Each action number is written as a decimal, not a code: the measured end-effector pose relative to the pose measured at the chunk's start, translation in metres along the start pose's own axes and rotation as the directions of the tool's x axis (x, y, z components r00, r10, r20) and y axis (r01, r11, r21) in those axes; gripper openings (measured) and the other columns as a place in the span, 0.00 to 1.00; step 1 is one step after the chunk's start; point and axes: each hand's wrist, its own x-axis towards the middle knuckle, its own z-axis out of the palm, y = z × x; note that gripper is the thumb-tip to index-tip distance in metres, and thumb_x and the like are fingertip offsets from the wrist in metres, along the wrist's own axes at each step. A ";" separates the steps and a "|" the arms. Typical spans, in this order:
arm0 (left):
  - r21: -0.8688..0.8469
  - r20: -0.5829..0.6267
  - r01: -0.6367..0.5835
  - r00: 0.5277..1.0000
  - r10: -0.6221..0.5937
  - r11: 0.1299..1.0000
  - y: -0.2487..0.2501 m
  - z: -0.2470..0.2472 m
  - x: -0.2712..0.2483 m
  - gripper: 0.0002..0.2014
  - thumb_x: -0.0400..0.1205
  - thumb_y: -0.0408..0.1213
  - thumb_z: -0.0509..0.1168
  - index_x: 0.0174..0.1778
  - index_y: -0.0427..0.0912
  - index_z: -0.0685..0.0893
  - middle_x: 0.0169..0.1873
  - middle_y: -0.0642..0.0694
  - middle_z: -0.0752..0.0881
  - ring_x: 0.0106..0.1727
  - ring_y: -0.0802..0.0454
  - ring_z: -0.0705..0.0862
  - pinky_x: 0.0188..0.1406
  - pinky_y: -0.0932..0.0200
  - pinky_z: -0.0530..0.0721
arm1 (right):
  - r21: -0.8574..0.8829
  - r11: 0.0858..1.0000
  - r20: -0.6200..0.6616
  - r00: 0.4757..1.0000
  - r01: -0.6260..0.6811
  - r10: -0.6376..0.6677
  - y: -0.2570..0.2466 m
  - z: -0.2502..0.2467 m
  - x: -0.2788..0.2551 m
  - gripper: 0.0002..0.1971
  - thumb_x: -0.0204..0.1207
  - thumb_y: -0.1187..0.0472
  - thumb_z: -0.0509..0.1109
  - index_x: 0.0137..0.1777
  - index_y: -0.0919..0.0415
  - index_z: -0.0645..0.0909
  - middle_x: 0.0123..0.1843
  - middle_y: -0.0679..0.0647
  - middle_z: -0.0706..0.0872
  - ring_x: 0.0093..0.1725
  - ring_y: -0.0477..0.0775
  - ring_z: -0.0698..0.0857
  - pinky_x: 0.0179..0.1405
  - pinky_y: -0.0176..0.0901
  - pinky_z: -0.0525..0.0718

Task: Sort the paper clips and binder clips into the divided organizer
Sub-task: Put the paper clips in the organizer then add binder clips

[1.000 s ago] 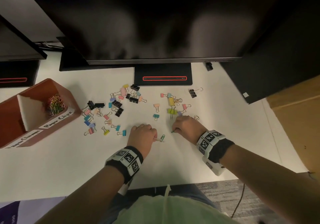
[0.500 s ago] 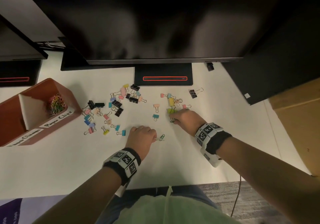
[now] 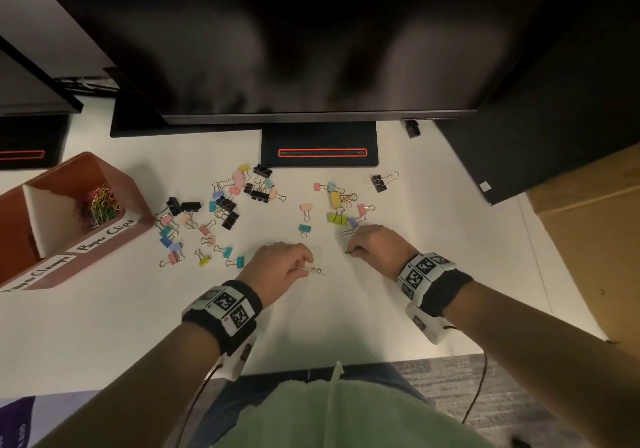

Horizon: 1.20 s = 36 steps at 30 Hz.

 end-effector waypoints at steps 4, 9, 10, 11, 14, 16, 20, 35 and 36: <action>-0.127 0.018 0.000 1.000 0.003 0.992 0.004 0.003 -0.001 0.20 0.81 0.34 0.63 0.70 0.51 0.76 0.41 0.50 0.80 0.47 0.51 0.77 0.56 0.54 0.77 | -0.028 1.000 -0.043 0.999 0.007 -0.008 0.002 -0.009 0.002 0.10 0.79 0.62 0.65 0.54 0.62 0.86 0.56 0.59 0.87 0.57 0.60 0.83 0.57 0.46 0.79; -0.224 -0.005 -0.007 1.000 0.006 0.975 0.003 0.001 0.004 0.17 0.82 0.29 0.60 0.65 0.47 0.81 0.45 0.50 0.78 0.47 0.56 0.76 0.55 0.65 0.75 | -0.063 0.998 -0.007 1.000 -0.003 0.003 -0.001 -0.012 0.020 0.11 0.80 0.63 0.63 0.56 0.64 0.84 0.55 0.62 0.85 0.59 0.62 0.81 0.72 0.47 0.72; -0.232 -0.015 -0.003 1.000 -0.001 0.973 0.003 -0.001 0.005 0.16 0.82 0.29 0.60 0.63 0.46 0.82 0.46 0.51 0.77 0.47 0.58 0.76 0.54 0.67 0.74 | -0.072 0.997 -0.006 1.000 -0.009 0.008 -0.001 -0.011 0.023 0.11 0.80 0.63 0.63 0.56 0.64 0.84 0.55 0.62 0.85 0.58 0.62 0.81 0.70 0.46 0.73; -0.236 -0.021 0.008 1.000 -0.013 0.972 0.003 -0.004 0.006 0.15 0.82 0.29 0.60 0.62 0.45 0.83 0.46 0.52 0.77 0.47 0.59 0.76 0.54 0.69 0.73 | -0.079 0.997 -0.010 1.000 -0.019 0.018 -0.003 -0.012 0.025 0.11 0.80 0.63 0.63 0.56 0.64 0.83 0.55 0.62 0.84 0.59 0.61 0.80 0.66 0.45 0.75; -0.229 -0.022 0.053 0.998 -0.060 0.972 0.001 -0.010 0.009 0.12 0.83 0.30 0.60 0.59 0.43 0.84 0.47 0.52 0.78 0.50 0.58 0.77 0.57 0.67 0.74 | -0.083 0.996 -0.014 0.999 -0.033 0.032 -0.005 -0.013 0.027 0.12 0.80 0.63 0.63 0.59 0.63 0.83 0.58 0.61 0.82 0.59 0.60 0.79 0.58 0.47 0.77; -0.215 -0.009 0.092 0.995 -0.096 0.972 -0.002 -0.014 0.009 0.11 0.83 0.33 0.61 0.59 0.42 0.84 0.46 0.53 0.77 0.50 0.57 0.78 0.57 0.65 0.75 | -0.094 0.995 0.005 0.999 -0.037 0.037 -0.006 -0.014 0.029 0.11 0.80 0.63 0.63 0.57 0.64 0.83 0.57 0.61 0.81 0.58 0.60 0.79 0.57 0.46 0.77; -0.250 -0.004 0.170 0.984 -0.176 0.953 -0.008 -0.017 0.004 0.09 0.82 0.35 0.62 0.55 0.43 0.85 0.43 0.54 0.77 0.48 0.56 0.79 0.52 0.67 0.74 | -0.153 0.988 0.063 0.997 -0.029 0.039 -0.007 -0.011 0.033 0.11 0.81 0.63 0.62 0.55 0.66 0.84 0.57 0.61 0.80 0.56 0.60 0.80 0.58 0.47 0.80; -0.359 -0.140 0.240 0.942 -0.306 0.902 -0.050 -0.040 -0.041 0.08 0.81 0.34 0.64 0.53 0.43 0.85 0.46 0.46 0.85 0.48 0.51 0.84 0.55 0.57 0.82 | -0.084 0.996 0.050 0.999 0.002 0.002 -0.053 0.023 0.026 0.10 0.80 0.62 0.61 0.55 0.61 0.82 0.55 0.58 0.86 0.54 0.58 0.83 0.56 0.47 0.81; -0.342 -0.141 0.227 0.947 -0.289 0.912 -0.050 -0.040 -0.042 0.09 0.80 0.35 0.65 0.55 0.44 0.84 0.45 0.46 0.85 0.47 0.51 0.83 0.54 0.57 0.83 | -0.072 0.997 0.048 0.999 -0.015 0.019 -0.057 0.025 0.026 0.11 0.80 0.62 0.61 0.56 0.61 0.82 0.56 0.58 0.86 0.55 0.58 0.83 0.57 0.47 0.81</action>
